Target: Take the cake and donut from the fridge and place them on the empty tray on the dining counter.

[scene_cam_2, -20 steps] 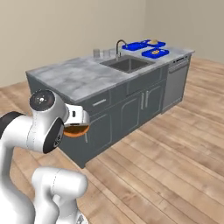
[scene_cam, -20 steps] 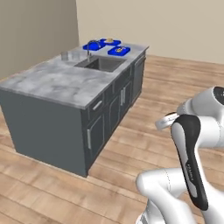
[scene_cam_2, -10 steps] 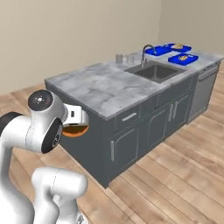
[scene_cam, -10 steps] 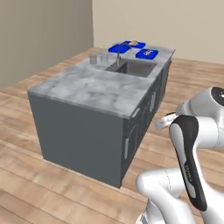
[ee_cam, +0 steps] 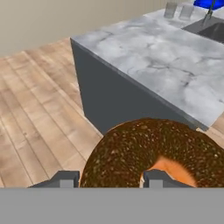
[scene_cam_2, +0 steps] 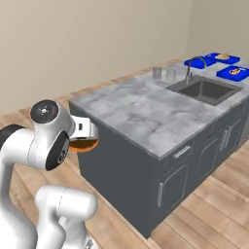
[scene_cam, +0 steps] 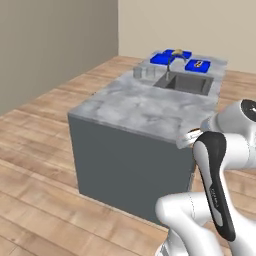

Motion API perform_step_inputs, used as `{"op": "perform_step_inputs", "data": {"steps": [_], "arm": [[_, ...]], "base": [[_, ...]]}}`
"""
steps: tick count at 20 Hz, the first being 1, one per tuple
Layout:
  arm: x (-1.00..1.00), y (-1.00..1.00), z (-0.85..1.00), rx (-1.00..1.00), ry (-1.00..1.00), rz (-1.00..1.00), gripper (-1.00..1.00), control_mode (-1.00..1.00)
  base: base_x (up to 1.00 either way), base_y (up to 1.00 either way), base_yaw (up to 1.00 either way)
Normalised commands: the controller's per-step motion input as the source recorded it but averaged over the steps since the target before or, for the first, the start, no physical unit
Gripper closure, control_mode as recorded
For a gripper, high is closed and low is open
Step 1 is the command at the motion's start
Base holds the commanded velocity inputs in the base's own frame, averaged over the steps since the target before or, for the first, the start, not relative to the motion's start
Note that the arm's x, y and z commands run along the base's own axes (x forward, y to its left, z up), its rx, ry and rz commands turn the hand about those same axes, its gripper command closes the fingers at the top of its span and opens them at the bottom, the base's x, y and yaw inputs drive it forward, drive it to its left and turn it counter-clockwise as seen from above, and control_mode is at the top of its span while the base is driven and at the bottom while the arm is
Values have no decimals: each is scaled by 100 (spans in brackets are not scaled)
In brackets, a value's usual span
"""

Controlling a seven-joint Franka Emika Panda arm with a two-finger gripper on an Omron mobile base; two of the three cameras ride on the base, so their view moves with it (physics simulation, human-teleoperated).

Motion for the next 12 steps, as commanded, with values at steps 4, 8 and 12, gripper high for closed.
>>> {"op": "perform_step_inputs", "data": {"steps": [4, 8, 12], "arm": [[0, 0, 0, 0, 0, 0, 100, 100], [0, 0, 0, 0, 0, 0, 100, 100], [0, 0, 0, 0, 0, 0, 100, 100]], "base": [[100, 100, 0], [100, 100, 0], [100, 100, 0]]}}
